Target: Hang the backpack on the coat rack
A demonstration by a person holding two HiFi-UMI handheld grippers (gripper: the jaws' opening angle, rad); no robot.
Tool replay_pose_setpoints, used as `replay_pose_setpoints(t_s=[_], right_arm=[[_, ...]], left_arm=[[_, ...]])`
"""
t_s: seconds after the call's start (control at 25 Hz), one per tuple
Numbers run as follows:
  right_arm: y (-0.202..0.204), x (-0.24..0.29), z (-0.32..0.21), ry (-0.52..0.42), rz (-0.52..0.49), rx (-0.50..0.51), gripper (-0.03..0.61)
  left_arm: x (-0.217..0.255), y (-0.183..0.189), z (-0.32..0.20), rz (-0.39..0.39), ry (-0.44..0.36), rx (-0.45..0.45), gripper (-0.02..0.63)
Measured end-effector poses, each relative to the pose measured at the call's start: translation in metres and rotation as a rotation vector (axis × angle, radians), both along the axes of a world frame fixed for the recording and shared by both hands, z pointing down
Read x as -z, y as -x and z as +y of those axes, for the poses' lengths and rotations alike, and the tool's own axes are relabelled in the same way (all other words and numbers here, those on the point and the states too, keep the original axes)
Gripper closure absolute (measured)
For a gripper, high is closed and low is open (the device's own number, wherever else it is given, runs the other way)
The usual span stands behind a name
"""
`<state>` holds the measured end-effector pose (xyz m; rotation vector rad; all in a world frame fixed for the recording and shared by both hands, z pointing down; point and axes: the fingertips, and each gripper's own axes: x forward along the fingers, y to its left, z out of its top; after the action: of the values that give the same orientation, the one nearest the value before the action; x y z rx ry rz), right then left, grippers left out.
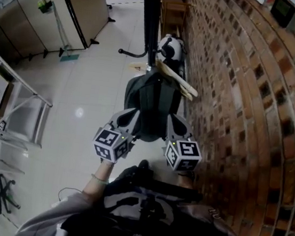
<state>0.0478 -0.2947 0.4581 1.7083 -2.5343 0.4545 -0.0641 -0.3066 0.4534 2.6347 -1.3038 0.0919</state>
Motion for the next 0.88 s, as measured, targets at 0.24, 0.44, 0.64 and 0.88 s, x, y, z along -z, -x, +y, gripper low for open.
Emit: replay_pose_setpoints(t_s=[0.24, 0.44, 0.64, 0.88], right_arm=[[-0.001, 0.003, 0.049, -0.006, 0.015, 0.030, 0.568], [-0.002, -0.004, 0.092, -0.024, 0.040, 0.074, 0.568], [0.002, 0.008, 0.127, -0.088, 0.045, 0.078, 0.568], [0.017, 0.011, 0.158, -0.096, 0.042, 0.119, 0.569]], left_arm=[[-0.003, -0.013, 0.047, -0.002, 0.030, -0.008, 0.614], [-0.010, -0.021, 0.085, 0.003, 0.046, -0.008, 0.614], [-0.009, -0.027, 0.113, 0.019, 0.048, 0.002, 0.614], [-0.015, -0.035, 0.154, 0.009, 0.051, 0.000, 0.614]])
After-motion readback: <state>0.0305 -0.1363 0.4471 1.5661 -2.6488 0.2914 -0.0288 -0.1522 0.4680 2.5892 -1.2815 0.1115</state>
